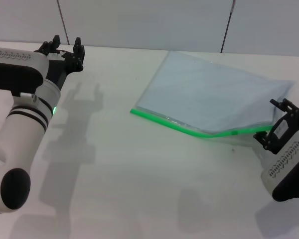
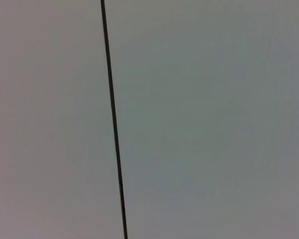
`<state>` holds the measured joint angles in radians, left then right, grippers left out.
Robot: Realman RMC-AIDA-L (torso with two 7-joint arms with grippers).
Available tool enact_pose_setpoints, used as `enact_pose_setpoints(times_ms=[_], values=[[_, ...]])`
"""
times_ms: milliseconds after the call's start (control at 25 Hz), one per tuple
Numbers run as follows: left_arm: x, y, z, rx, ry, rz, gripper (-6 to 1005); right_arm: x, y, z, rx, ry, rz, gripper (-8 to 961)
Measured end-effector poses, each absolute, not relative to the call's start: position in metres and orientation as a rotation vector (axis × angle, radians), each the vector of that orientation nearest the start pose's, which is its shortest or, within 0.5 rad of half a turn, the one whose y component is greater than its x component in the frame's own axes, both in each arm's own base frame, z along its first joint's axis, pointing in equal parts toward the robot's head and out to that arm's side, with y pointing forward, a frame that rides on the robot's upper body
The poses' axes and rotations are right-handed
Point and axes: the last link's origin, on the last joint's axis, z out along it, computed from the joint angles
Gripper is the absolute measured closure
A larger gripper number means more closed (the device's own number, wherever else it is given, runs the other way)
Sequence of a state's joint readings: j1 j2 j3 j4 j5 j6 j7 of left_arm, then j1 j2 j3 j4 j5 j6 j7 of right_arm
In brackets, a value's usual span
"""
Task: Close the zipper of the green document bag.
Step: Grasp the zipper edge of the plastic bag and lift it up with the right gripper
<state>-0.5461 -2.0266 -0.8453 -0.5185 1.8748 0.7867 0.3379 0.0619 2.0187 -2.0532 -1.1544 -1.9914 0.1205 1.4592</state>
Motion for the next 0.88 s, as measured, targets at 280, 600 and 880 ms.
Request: enact_pose_setpoints(times_ms=[280,600,880], values=[[-0.2696,0.3989,-0.0272,-1.58,-0.597,-0.545,493,0.274,0.3155,-0.0554,-2.05,-0.229,-0.306,268],[-0.2699,0.3992,-0.0268,-1.58,-0.595,-0.542,500,0.2766,0.3165,-0.0547,-2.036,-0.349,-0.39,270],[-0.27,0.399,-0.0274,-1.583,-0.595,-0.54,501,0.2768,0.3173,-0.0568,-2.04,-0.376,-0.405,271]])
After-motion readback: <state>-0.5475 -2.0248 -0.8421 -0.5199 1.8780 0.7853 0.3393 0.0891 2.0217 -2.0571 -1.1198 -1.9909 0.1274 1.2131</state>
